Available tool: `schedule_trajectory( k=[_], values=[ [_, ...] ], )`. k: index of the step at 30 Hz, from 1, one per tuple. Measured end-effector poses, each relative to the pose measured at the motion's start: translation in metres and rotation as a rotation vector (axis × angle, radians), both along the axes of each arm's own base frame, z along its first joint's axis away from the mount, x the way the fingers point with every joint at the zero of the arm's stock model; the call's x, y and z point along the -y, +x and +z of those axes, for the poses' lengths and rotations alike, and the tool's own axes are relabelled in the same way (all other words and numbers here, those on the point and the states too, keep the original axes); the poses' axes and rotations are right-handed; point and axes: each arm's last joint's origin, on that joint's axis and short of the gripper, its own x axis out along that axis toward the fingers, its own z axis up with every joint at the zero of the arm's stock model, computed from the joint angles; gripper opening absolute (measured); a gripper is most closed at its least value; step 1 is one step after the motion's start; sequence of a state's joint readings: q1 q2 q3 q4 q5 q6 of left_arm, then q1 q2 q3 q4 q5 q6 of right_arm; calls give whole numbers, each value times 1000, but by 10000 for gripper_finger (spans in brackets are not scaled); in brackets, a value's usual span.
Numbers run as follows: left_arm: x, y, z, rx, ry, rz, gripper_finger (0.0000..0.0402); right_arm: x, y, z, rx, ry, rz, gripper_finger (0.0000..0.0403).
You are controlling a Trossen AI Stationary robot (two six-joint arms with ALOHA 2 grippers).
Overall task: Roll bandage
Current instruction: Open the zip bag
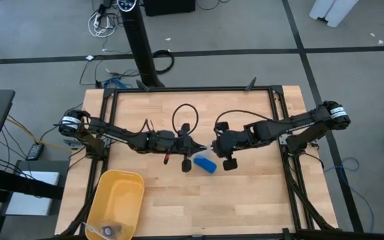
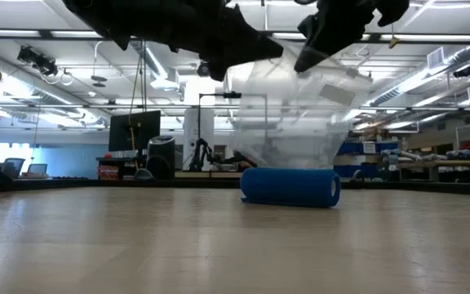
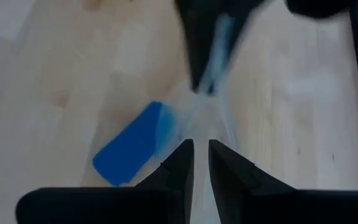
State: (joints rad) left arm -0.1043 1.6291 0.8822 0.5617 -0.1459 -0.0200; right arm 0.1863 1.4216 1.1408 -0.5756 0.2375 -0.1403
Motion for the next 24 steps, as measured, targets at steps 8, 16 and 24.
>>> schedule_trajectory(
  k=[8,16,24],
  values=[
    [-6,-9,-15,88,-20,7,1,16,-3,-4,-62,12,-61,66],
    [-9,-18,-28,152,-1,28,1,26,6,2,33,53,-31,66],
    [-9,-16,-23,177,26,40,1,44,10,4,59,116,-6,67]
  ],
)
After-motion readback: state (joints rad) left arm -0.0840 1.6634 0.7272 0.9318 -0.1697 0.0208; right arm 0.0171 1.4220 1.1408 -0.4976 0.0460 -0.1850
